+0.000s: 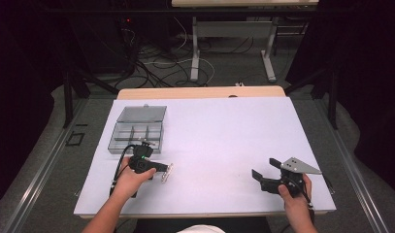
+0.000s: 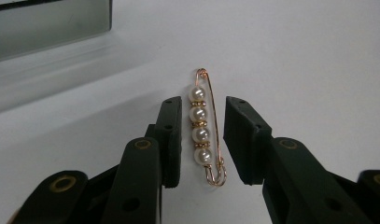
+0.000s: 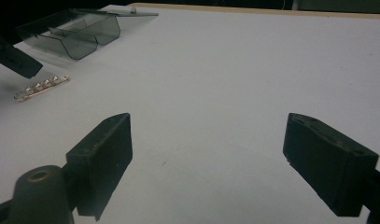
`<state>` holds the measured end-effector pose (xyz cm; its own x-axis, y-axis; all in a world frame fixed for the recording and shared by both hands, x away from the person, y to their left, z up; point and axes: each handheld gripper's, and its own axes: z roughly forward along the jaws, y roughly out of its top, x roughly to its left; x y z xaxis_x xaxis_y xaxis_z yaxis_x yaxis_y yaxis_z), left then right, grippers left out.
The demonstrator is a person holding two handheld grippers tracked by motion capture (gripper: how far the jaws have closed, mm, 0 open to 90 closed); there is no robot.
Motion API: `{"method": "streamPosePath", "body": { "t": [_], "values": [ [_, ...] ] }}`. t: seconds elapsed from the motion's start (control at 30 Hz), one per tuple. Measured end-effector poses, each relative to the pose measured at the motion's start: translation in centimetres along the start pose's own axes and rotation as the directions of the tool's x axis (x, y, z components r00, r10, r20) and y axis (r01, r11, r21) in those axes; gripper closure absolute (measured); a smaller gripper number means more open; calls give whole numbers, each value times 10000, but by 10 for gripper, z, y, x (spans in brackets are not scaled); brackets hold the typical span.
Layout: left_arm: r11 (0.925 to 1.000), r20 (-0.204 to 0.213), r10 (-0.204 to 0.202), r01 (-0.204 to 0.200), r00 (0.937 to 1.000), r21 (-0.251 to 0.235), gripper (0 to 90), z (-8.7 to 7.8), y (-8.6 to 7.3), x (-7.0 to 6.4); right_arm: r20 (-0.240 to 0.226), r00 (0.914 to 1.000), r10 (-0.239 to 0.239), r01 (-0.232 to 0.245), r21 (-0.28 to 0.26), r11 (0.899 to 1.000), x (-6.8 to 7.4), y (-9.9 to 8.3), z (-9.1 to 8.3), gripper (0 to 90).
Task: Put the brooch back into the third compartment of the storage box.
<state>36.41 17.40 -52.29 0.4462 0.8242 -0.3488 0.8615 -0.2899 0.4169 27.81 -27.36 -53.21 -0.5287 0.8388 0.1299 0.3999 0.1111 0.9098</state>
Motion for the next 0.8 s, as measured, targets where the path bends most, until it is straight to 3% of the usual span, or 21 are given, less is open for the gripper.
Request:
{"method": "streamPosePath", "body": {
  "t": [0.3, 0.43, 0.57, 0.8],
  "values": [
    [9970, -11, -254, 254, 9997, 734, 703, 4, 10, 0, -100, 9999, -119, 120, 98, 9999, 4, -2, 2, 151],
    [9901, 414, -780, 725, 9961, 1204, 707, 7, 17, -1, -38, 9999, -162, 162, 139, 9998, 3, -2, 0, 151],
    [9833, 404, -809, 731, 9959, 1666, 716, 9, 22, -2, -5, 10000, -93, 93, 170, 9998, 3, -2, 0, 151],
    [9728, -349, -455, 522, 9984, 2255, 721, 14, 27, -8, -43, 10000, -84, 84, 200, 9998, 4, -3, -1, 151]
  ]
}}
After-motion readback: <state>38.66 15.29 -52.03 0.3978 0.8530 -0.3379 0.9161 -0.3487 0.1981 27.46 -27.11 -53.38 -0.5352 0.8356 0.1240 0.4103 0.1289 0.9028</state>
